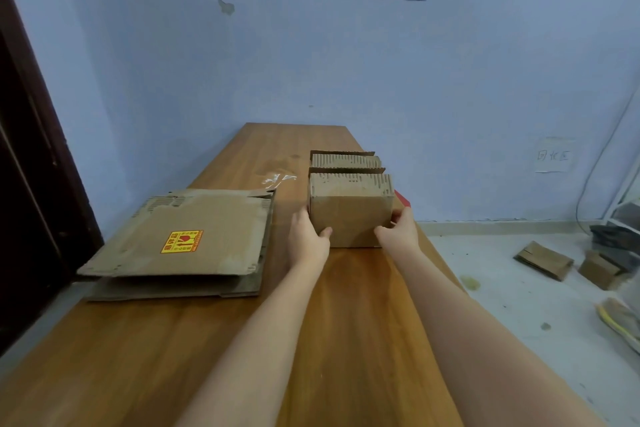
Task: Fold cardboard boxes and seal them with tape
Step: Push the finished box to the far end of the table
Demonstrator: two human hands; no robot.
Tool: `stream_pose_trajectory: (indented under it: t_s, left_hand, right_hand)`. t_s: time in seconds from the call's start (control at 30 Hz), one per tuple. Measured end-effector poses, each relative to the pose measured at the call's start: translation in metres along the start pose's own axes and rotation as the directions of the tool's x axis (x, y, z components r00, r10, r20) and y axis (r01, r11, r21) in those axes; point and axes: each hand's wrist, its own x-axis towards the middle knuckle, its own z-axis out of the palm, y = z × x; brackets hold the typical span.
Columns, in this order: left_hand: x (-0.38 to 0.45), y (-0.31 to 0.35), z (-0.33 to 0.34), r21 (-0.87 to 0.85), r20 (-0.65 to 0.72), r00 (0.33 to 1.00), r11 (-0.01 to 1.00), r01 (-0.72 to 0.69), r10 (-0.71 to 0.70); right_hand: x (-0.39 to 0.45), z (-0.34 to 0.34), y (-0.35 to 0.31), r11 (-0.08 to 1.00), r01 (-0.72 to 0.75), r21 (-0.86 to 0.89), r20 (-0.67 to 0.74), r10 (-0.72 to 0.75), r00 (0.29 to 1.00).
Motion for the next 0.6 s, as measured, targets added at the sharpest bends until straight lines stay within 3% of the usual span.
stream_pose_trajectory:
  t_s: [0.27, 0.47, 0.6]
  left_hand:
    - [0.023, 0.001, 0.009, 0.003, 0.019, 1.000, 1.000, -0.001, 0.001]
    - [0.019, 0.010, 0.003, 0.044, 0.104, 0.988, 0.992, 0.114, -0.118]
    - [0.002, 0.025, -0.027, 0.082, 0.149, 0.978, 0.987, 0.136, -0.147]
  right_hand:
    - [0.027, 0.007, -0.001, 0.996, -0.023, -0.085, 0.009, 0.024, 1.000]
    - [0.021, 0.002, -0.003, 0.959, -0.152, -0.241, -0.038, 0.147, 0.988]
    - [0.001, -0.014, -0.023, 0.951, -0.140, -0.276, -0.048, 0.132, 0.990]
